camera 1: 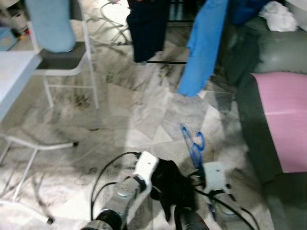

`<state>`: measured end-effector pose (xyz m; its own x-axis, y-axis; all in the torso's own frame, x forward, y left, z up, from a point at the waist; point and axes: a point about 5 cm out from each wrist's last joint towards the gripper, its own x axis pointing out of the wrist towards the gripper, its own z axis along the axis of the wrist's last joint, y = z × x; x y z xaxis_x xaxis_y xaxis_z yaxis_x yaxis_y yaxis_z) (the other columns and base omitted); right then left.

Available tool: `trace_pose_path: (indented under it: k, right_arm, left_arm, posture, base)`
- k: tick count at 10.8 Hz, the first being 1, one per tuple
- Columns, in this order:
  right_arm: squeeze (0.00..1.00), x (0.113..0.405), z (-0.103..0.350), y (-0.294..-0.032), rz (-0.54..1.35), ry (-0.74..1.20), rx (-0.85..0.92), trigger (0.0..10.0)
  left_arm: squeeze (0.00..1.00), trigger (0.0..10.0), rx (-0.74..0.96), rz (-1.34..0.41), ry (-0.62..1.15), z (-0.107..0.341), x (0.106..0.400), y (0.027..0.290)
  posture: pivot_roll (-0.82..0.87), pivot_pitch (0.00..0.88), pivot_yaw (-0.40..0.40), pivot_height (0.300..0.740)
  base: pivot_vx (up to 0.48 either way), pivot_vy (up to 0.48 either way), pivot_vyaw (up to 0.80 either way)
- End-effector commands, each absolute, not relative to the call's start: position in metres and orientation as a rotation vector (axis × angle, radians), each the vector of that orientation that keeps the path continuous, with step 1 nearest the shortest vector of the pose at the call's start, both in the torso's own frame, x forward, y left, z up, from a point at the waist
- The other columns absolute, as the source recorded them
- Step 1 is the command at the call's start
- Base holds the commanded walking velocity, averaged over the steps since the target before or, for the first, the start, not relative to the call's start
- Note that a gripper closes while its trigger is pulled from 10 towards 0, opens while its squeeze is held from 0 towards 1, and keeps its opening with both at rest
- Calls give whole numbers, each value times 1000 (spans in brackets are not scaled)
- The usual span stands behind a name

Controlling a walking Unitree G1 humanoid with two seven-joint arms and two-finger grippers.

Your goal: Hang hanger

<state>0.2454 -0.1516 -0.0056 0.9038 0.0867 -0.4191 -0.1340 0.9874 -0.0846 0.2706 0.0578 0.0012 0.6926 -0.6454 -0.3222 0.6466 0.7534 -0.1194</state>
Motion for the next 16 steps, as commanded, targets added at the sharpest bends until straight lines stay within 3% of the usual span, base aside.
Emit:
trace_pose_path:
  k: [1, 5, 8, 9, 11, 13, 16]
  right_arm:
    - [0, 245, -6, -151, 112, 433, -110, 10000]
    - [0, 245, -4, -150, 100, 417, -108, 10000]
    - [0, 252, 12, -157, 85, 330, -108, 10000]
    - [0, 260, 22, -165, 67, 295, -143, 10000]
    - [0, 267, 35, -182, 32, 246, -178, 10000]
    - [0, 264, 41, -192, 24, 233, -198, 10000]
    - [0, 262, 43, -198, 23, 233, -207, 10000]
  left_arm:
    - [0, 10000, -5, -731, 367, -1, 268, 57]
    - [0, 10000, 39, -669, 279, 12, 282, 66]
    - [0, 10000, 361, -730, -48, 82, 331, 73]
    - [0, 10000, 637, -798, -127, 108, 348, 80]
    - [0, 10000, 907, -841, -50, 116, 361, 106]
    - [0, 10000, 1286, -845, 11, 112, 365, 135]
    - [0, 10000, 1506, -685, -10, 128, 379, 153]
  posture:
    - [-242, 201, 56, 740]
    - [-244, 207, 66, 740]
    - [-234, 216, 68, 740]
    - [-228, 225, 76, 740]
    - [-225, 235, 91, 740]
    - [-230, 245, 102, 740]
    - [-235, 251, 104, 740]
  base:
    - [0, 0, -606]
    - [0, 0, -200]
    - [0, 0, 0]
    - [0, 0, 0]
    - [0, 0, 0]
    - [0, 0, 0]
    - [0, 0, 0]
